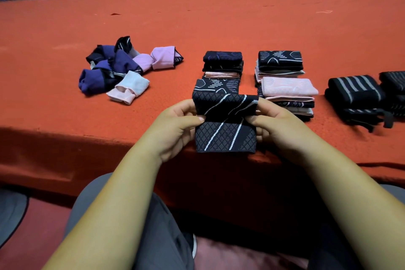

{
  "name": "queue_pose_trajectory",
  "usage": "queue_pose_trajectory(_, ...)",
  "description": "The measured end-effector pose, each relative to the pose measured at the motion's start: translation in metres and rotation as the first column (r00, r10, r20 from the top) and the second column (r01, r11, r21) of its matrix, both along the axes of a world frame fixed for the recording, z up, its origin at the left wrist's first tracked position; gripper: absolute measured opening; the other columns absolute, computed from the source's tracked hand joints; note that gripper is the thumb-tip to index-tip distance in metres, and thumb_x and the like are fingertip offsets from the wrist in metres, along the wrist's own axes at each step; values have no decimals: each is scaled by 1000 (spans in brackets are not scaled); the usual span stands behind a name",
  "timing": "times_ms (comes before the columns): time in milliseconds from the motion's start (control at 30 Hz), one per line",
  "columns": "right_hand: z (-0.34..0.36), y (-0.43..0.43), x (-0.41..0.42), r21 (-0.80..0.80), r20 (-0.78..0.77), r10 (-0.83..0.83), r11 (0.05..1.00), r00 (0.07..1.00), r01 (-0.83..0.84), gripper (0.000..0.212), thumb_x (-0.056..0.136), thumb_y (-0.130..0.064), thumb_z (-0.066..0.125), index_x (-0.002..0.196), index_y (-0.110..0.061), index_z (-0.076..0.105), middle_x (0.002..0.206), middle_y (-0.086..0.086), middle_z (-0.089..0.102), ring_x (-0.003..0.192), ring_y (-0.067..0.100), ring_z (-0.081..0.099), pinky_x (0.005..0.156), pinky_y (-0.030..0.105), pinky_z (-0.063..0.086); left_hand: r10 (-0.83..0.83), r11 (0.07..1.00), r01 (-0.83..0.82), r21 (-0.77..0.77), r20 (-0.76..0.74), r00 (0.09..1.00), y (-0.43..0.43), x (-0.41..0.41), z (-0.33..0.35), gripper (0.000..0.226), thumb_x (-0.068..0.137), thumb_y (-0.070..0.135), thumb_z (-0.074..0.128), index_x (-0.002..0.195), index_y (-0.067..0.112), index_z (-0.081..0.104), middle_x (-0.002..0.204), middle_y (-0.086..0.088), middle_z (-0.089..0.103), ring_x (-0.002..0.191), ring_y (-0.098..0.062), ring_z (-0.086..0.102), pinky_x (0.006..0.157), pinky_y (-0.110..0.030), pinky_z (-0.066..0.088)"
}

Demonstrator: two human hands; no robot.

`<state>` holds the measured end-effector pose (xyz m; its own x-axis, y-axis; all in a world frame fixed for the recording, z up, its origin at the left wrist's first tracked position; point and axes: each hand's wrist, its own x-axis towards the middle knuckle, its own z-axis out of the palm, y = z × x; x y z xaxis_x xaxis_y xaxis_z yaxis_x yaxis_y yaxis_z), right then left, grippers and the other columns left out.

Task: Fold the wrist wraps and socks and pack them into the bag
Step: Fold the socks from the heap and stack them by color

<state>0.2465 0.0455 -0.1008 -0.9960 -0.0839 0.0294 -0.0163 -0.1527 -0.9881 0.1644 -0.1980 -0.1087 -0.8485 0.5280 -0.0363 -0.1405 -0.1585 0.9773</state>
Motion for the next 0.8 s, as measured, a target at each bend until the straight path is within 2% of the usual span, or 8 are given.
queue_pose_trajectory(67, 2, 0, 0, -47, 24, -39, 998, 999, 40, 46, 103, 6, 45, 132, -18, 72, 118, 15, 72, 87, 24, 65, 81, 34, 57, 8, 999, -12, 42, 90, 996, 2, 2, 3, 44, 97, -4, 56, 140, -8, 58, 139, -29, 62, 126, -34, 62, 116, -46, 48)
queue_pose_trajectory(133, 6, 0, 2, -127, 62, -25, 991, 998, 32, 52, 99, 14, 31, 123, -8, 72, 104, 10, 77, 69, 9, 71, 53, 17, 54, -19, 997, 2, 77, 218, 976, 4, 5, 6, 41, 102, 6, 53, 141, -6, 59, 136, -23, 67, 120, -28, 67, 104, -40, 58)
queue_pose_trajectory(300, 14, -1, 9, -259, 64, 65, 965, 996, -46, 58, 95, -3, 15, 133, 7, 57, 73, 6, 77, 63, 15, 73, 67, 29, 58, -79, 997, 70, 40, 288, 954, 6, 13, 13, 35, 109, 24, 48, 134, 9, 67, 125, -10, 74, 107, -20, 73, 89, -37, 63)
queue_pose_trajectory(367, 16, -2, 10, -254, 53, 52, 967, 997, -37, 50, 101, -10, 21, 132, 6, 57, 81, 1, 77, 61, 14, 72, 61, 27, 58, -92, 996, 91, 17, 268, 959, 5, 12, 15, 40, 110, 28, 46, 142, 12, 63, 133, -8, 72, 113, -20, 71, 90, -38, 63)
queue_pose_trajectory(433, 14, -2, 7, -185, 42, 24, 983, 999, -16, 33, 104, -13, 42, 125, -6, 66, 102, 7, 77, 83, 24, 74, 66, 34, 62, -105, 994, 106, 8, 267, 958, 4, 9, 16, 47, 112, 36, 42, 151, 13, 56, 142, -10, 68, 118, -22, 69, 89, -40, 63)
queue_pose_trajectory(567, 7, -2, 8, 26, 3, -60, 998, 998, 60, 31, 98, 6, 61, 114, -16, 76, 121, 15, 74, 97, 31, 73, 70, 42, 65, -135, 987, 150, -52, 218, 967, 3, 13, 17, 61, 107, 55, 44, 148, 13, 59, 143, -16, 66, 126, -28, 66, 99, -44, 58)
queue_pose_trajectory(667, 9, -6, 10, 196, -114, -97, 974, 989, 118, 50, 96, 7, 65, 124, -33, 74, 114, 1, 76, 83, 15, 70, 67, 28, 57, -147, 985, 155, -75, 101, 984, 2, 15, 14, 46, 104, 31, 59, 145, 9, 61, 141, -17, 68, 135, -37, 61, 113, -53, 49)
queue_pose_trajectory(800, 4, -6, 6, 270, -184, -93, 952, 978, 141, 73, 94, 9, 68, 141, -45, 60, 121, -2, 76, 111, 23, 73, 97, 38, 59, -151, 984, 153, -92, 35, 988, 1, 13, 11, 40, 104, 10, 60, 144, 6, 60, 140, -15, 69, 131, -34, 64, 104, -44, 56)
